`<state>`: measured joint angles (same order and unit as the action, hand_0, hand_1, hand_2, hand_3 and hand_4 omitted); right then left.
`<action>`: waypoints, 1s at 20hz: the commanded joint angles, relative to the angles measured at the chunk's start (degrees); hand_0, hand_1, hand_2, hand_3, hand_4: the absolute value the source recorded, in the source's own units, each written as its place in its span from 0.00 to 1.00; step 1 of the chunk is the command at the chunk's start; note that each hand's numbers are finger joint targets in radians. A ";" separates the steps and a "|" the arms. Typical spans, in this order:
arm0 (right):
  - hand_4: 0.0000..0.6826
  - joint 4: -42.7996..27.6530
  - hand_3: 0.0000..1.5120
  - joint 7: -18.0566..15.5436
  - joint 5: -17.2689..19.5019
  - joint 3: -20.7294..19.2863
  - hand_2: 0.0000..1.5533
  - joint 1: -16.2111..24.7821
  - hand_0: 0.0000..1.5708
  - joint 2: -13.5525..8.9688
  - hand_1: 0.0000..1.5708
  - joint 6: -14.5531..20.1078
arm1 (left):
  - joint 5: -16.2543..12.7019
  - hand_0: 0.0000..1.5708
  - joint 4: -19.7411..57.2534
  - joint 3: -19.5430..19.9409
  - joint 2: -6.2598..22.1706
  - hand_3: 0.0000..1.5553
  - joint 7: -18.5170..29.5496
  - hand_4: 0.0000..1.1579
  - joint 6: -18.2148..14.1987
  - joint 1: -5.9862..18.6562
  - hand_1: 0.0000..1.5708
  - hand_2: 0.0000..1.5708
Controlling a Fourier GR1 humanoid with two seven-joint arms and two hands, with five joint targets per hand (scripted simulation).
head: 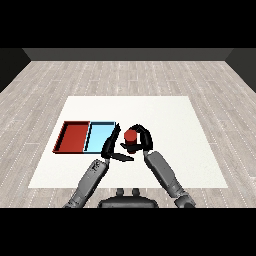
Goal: Pick the red can and put it in the red box
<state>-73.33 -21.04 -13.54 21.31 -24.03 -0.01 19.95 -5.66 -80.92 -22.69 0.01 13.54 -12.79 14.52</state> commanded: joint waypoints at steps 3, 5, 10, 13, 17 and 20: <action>0.91 -3.03 0.92 1.14 0.98 1.50 0.92 1.72 0.90 0.01 0.90 -1.98 | -0.19 0.00 0.63 -1.46 -0.01 0.00 -5.01 0.00 -2.87 3.99 0.00 0.00; 0.92 -4.21 0.93 2.17 -0.04 4.45 0.92 -0.05 0.91 0.01 0.91 2.28 | -0.41 0.00 4.40 -0.53 -0.01 0.00 -3.78 0.00 -2.19 5.69 0.00 0.00; 0.90 0.49 0.92 -1.76 -2.86 7.18 0.92 -2.52 0.92 0.01 0.92 4.32 | -2.60 0.00 5.07 -5.98 -0.01 0.00 -3.10 0.00 -6.89 7.28 0.00 0.00; 0.89 -3.83 0.91 1.41 -5.24 11.05 0.92 -2.94 0.92 0.01 0.92 8.12 | -1.92 0.00 6.23 -1.93 0.00 0.00 -5.07 0.00 -3.62 9.84 0.00 0.00; 0.87 -2.53 0.92 -0.75 -6.37 11.16 0.92 -1.73 0.92 -0.01 0.92 6.68 | -0.46 0.00 3.83 -4.42 0.01 0.00 -5.11 0.00 -3.69 7.07 0.00 0.00; 0.81 -2.90 0.92 0.56 -6.26 9.86 0.93 -4.43 0.92 -0.01 0.92 6.39 | -3.29 0.00 7.96 -7.06 0.03 0.00 -3.01 0.00 -8.16 9.86 0.00 0.00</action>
<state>-76.89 -19.86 -18.07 30.12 -26.94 -0.62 26.13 -7.56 -76.12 -27.27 0.86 10.10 -18.33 21.52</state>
